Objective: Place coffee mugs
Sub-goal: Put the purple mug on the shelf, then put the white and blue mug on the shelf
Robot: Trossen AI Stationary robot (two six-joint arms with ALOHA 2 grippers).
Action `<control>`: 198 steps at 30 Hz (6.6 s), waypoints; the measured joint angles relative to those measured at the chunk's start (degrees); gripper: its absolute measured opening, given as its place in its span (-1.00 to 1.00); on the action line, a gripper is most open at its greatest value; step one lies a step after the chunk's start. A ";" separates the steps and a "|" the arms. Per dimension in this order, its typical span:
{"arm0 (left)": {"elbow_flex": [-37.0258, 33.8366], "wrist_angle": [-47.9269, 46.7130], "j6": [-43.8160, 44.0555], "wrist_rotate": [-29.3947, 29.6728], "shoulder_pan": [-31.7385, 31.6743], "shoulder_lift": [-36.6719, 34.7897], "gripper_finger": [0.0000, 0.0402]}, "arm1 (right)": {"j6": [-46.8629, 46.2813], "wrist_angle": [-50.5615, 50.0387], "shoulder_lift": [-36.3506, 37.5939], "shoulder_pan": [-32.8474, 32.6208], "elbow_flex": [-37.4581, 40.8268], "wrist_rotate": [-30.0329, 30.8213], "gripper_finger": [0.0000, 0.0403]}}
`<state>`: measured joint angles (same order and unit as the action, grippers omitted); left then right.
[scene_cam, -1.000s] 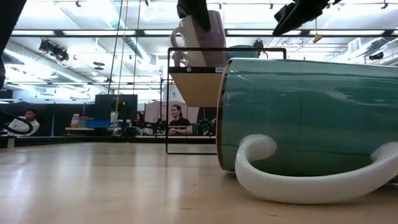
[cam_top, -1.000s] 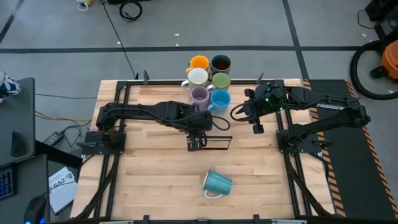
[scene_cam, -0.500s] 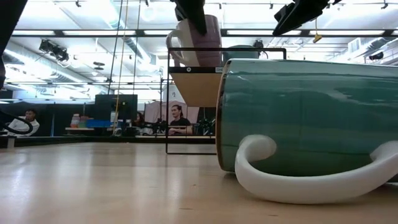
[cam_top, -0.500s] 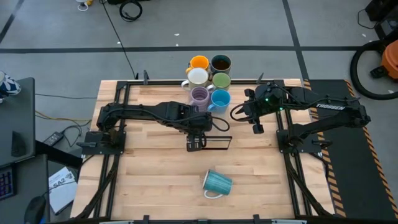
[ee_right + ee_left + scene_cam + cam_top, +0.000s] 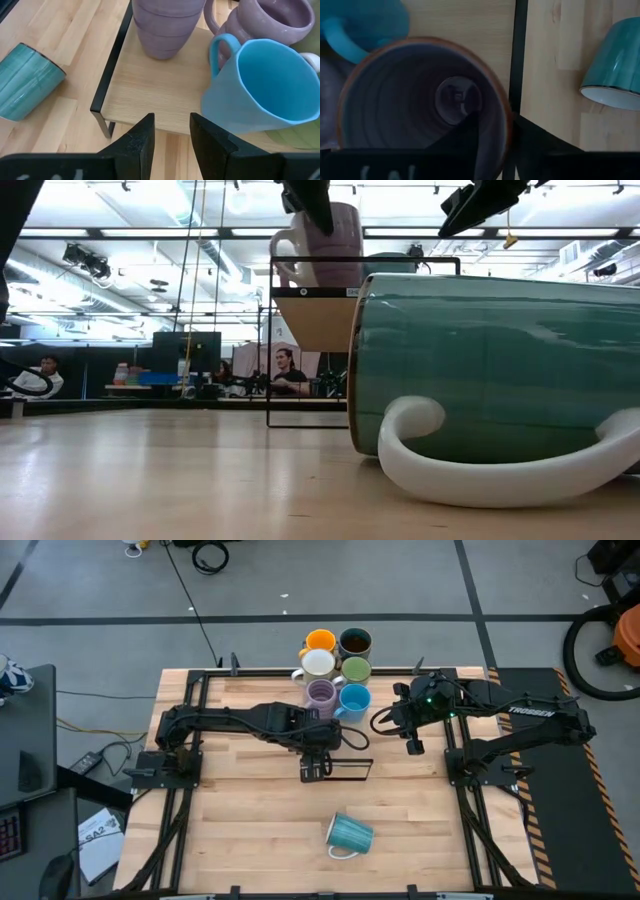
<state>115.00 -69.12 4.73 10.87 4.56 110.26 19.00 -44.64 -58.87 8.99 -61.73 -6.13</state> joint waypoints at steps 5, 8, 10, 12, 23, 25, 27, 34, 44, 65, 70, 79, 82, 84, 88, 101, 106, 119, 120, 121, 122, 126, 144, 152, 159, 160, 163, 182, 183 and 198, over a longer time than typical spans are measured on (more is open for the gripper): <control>0.00 -0.02 0.02 -0.13 0.00 0.00 -0.35 | 0.00 0.00 0.00 0.01 0.00 0.00 -0.36; 0.00 -0.04 0.00 -0.15 0.00 0.00 -0.32 | 0.00 0.00 0.00 0.02 0.00 0.00 -0.36; 0.00 -0.04 0.00 -0.16 0.00 0.00 -0.31 | 0.00 0.00 0.00 0.02 0.00 0.00 -0.36; 0.00 -0.04 0.07 -0.15 0.00 -0.02 -0.31 | 0.00 0.00 0.00 0.01 0.00 0.00 -0.36; 0.00 0.22 1.03 -0.17 0.00 -0.07 -0.31 | 0.00 -0.01 0.00 0.01 0.00 0.00 -0.36; 0.00 0.24 1.03 -0.17 0.00 -0.09 -0.31 | 0.00 -0.01 0.00 0.00 0.00 0.00 -0.36; 0.00 0.24 1.05 -0.17 0.00 -0.09 -0.31 | 0.00 -0.02 0.00 0.02 0.00 0.00 -0.36; 0.00 0.26 1.07 -0.17 0.00 -0.09 -0.31 | 0.00 -0.01 0.00 0.02 0.00 0.00 -0.36; 0.00 0.28 1.09 0.11 0.00 -0.09 -0.31 | 0.00 0.00 0.00 0.02 0.00 0.00 -0.36; 0.07 2.43 1.11 2.05 0.00 -2.05 -0.31 | 0.00 -0.02 -0.02 0.00 0.02 0.00 -0.36; 0.07 3.85 1.14 2.19 0.02 -3.07 -0.31 | 0.00 0.00 -0.02 0.02 0.02 0.00 -0.36; 0.07 4.47 1.15 2.16 0.02 -5.04 -0.31 | 0.00 -0.04 -0.02 0.00 0.02 -0.02 -0.36; 0.14 4.06 2.26 2.05 0.17 -6.35 -0.31 | 0.00 -0.02 -0.02 0.00 0.02 -0.02 -0.36; 0.22 4.20 3.27 1.76 0.46 -7.48 -0.31 | 0.00 0.02 -0.02 0.00 0.02 0.00 -0.36; 0.24 3.73 5.14 1.75 1.52 -9.58 -0.31 | 0.00 -0.06 -0.02 0.01 0.02 -0.02 -0.36; -0.35 3.03 11.48 2.29 14.66 -13.76 -0.31 | 0.00 -0.03 -0.02 0.00 0.02 -0.04 -0.36; -7.39 6.18 19.98 6.95 20.71 -13.42 -0.31 | 0.00 -0.02 -0.02 0.00 0.02 -0.04 -0.36; -27.63 24.47 30.75 5.05 26.84 -13.49 -0.31 | -8.33 -0.02 -0.02 -0.04 0.02 -0.97 -0.36; -28.84 26.40 30.62 4.65 26.85 -13.49 -0.31 | -9.30 -0.02 -0.02 -0.04 0.02 -1.75 -0.36; -30.06 28.30 30.45 4.33 26.84 -13.49 -0.31 | -10.34 -0.02 -0.02 -0.04 0.02 -2.75 -0.36; -31.06 29.74 30.30 4.31 26.84 -13.49 -0.31 | -11.58 -0.03 -0.02 -0.16 0.02 -3.90 -0.36; -35.10 36.22 30.38 4.33 26.84 -13.49 -0.31 | -16.78 -0.04 -0.02 -1.82 0.02 -6.97 -0.36; -57.38 74.70 35.23 4.55 28.28 -13.49 -0.31 | -23.78 -0.02 -0.02 -9.62 0.02 -4.92 -0.36; -64.65 90.74 35.29 5.58 26.60 -13.49 -0.31 | -23.41 0.00 -0.02 -9.86 0.02 -2.29 -0.36; -64.83 98.42 35.79 6.86 26.36 -8.82 -0.31 | -23.34 0.04 -0.02 -9.86 0.02 -2.29 -0.36; -64.83 99.64 36.55 6.97 26.36 -7.83 -0.31 | -23.29 0.08 0.00 -9.86 0.02 -2.29 -0.36; -64.83 102.06 38.44 7.17 26.17 -5.18 -0.31 | -22.10 0.11 0.00 -9.86 0.02 -2.28 -0.36; -62.75 109.58 39.21 6.94 24.05 0.22 -0.31 | -19.88 0.46 0.00 -9.84 0.02 -0.96 -0.36; -62.53 109.51 39.06 6.81 23.86 0.22 -0.31 | -19.88 0.48 0.00 -9.84 0.02 -0.96 -0.36; -62.42 113.36 40.19 6.91 21.86 4.02 -0.31 | -18.80 0.50 0.00 -9.84 0.02 -0.98 -0.36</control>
<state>52.58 44.24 44.92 17.78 26.41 114.28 0.21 -44.14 -58.87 -0.84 -61.71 -7.11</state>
